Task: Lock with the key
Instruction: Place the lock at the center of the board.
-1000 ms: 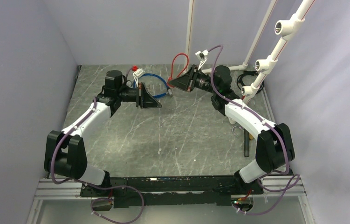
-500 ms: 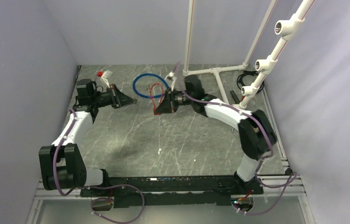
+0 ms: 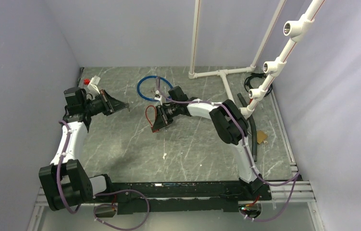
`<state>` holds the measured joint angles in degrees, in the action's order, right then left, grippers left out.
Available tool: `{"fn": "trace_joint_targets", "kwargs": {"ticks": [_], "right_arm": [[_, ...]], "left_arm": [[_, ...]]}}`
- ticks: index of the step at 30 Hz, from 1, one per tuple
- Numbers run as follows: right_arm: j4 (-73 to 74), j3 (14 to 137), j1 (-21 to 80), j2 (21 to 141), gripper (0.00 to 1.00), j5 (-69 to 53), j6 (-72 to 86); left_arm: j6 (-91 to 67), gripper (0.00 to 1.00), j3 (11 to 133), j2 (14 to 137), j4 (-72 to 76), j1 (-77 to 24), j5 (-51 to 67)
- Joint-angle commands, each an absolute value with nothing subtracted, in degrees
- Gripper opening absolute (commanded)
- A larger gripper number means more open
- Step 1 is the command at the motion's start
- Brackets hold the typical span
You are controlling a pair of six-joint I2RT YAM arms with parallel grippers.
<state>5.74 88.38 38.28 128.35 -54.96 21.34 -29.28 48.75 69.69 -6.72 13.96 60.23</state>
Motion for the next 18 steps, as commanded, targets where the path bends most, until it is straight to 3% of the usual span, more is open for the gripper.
{"fn": "trace_joint_targets", "kwargs": {"ticks": [1,3,8,15,18], "right_arm": [[8.4,93.0,38.1,130.0,0.12,-56.3,18.6],[9.7,94.0,38.1,130.6,0.23,-54.3,17.3],[12.8,95.4,38.0,130.0,0.63,-50.3,15.8],[18.8,92.4,36.9,122.5,0.90,-42.0,10.4],[20.2,88.8,36.3,116.5,0.95,-39.5,5.7]], "left_arm": [[-29.2,0.00,48.2,67.6,-7.5,14.2,59.6],[-29.4,0.00,47.9,67.8,-7.3,14.2,59.6],[-30.1,0.00,47.2,68.5,-5.5,14.2,59.4],[-25.5,0.00,48.8,71.4,-8.0,14.0,58.2],[-19.2,0.00,51.0,74.1,-12.3,12.7,57.0]]}}
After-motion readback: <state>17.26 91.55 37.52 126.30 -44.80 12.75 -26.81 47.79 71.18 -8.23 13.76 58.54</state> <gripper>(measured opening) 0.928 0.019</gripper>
